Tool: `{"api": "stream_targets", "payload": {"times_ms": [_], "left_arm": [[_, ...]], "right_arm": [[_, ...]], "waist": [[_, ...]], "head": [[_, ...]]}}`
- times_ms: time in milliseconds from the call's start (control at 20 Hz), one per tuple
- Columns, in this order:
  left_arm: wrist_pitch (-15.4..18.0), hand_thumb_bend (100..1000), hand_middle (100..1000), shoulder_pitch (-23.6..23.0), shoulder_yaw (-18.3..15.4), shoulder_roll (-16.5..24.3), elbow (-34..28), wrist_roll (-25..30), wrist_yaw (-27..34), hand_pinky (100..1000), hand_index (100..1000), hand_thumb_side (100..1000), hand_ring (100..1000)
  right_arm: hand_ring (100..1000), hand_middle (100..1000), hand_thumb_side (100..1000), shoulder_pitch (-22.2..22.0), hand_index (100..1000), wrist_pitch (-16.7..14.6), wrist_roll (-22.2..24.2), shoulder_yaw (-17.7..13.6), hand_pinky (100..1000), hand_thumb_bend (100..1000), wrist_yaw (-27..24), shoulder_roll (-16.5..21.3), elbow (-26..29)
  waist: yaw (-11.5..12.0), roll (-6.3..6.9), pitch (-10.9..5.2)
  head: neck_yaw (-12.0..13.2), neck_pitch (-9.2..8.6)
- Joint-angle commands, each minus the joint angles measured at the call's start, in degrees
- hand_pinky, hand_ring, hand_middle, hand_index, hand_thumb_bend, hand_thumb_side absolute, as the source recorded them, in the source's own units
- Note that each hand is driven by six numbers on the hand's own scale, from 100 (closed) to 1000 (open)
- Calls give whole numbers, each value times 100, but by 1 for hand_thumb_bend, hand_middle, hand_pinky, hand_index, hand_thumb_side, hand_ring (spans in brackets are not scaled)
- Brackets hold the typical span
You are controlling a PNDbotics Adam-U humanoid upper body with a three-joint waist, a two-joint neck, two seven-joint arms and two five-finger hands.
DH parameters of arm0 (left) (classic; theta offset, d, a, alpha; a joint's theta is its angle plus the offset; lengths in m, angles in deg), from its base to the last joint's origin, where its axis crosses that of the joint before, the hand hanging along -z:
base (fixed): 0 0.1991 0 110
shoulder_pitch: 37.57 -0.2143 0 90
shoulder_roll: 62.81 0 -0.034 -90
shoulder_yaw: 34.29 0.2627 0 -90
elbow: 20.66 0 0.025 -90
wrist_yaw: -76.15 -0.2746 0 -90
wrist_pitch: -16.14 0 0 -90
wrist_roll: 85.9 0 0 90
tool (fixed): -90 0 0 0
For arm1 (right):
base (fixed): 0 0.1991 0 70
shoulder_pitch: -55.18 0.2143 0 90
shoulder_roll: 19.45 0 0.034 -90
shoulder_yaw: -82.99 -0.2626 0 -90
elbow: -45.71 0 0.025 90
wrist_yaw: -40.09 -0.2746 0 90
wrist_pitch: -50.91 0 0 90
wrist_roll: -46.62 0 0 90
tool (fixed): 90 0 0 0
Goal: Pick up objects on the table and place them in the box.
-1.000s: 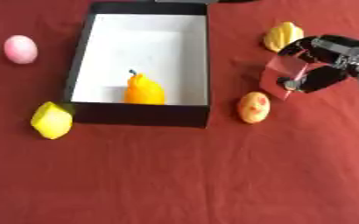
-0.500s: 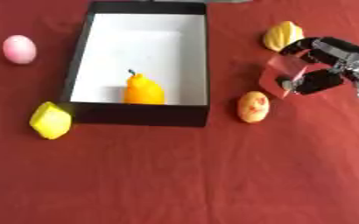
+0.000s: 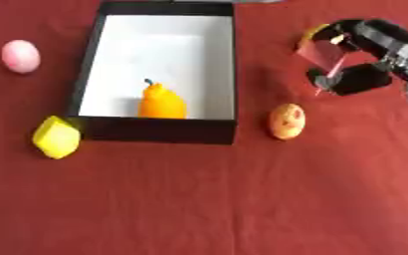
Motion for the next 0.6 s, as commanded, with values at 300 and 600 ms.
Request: {"api": "stream_targets", "payload": {"times_ms": [300,600], "left_arm": [[29,299,824,-13,-13,243,-74,11,-38,649,778,903,815],[54,309,826,-23,-78,264,-83,-52,-27,649,780,892,816]], "right_arm": [[530,679,100,1438,748,417,624,345,844,230,408,-386,511],[528,671,100,2325,743,433,991,680,840,230,1099,-1338,206]], "waist": [[3,-34,-251],[19,-59,-355]], "head": [[-56,-14],[-127,-14]]}}
